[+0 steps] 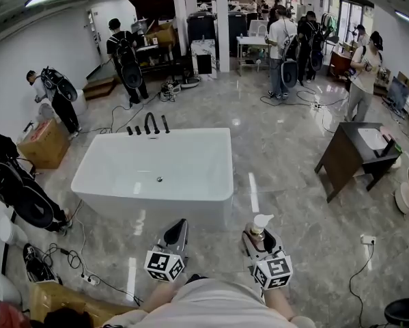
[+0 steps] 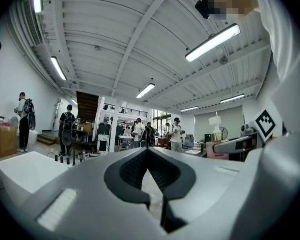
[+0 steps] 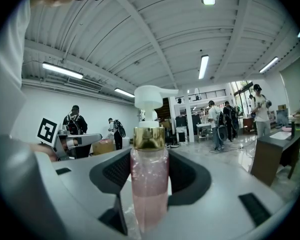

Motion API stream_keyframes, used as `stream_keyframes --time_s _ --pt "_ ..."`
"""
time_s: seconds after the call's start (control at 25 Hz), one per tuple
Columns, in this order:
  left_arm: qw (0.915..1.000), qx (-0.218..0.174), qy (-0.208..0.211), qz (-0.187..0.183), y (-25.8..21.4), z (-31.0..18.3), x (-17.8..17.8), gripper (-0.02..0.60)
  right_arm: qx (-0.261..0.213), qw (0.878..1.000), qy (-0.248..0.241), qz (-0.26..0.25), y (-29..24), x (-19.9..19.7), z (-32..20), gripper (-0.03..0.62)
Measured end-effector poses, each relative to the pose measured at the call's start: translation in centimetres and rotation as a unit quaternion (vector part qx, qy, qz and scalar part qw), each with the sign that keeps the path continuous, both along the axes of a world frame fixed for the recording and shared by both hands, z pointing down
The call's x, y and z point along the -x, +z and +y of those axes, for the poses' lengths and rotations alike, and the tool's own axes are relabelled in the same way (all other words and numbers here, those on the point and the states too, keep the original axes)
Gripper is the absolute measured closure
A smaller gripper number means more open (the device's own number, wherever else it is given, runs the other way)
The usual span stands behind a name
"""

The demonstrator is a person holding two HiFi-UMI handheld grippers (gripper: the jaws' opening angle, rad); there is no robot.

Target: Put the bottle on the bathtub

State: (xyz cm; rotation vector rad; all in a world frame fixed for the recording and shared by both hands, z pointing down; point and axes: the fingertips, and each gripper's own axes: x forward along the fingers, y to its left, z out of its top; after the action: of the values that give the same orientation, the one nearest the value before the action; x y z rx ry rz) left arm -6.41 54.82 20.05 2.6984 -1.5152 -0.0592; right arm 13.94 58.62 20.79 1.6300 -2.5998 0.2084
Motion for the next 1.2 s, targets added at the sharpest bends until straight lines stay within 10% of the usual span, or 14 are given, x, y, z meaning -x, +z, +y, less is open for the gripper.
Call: stream_keyframes --time_s 0.56,1.2 --pt "0.9998 -0.001 0.013 0.012 1.1 -9.5 -0.2 0.578 0.005 1.0 0.017 -0.001 0.8 -0.4 -8.1 0.378" --pt "0.9991 0.02 0.037 0.009 1.9 -34.9 5.8 0.578 0.006 0.999 0.031 -0.006 1.2 5.2 -32.3 0.378"
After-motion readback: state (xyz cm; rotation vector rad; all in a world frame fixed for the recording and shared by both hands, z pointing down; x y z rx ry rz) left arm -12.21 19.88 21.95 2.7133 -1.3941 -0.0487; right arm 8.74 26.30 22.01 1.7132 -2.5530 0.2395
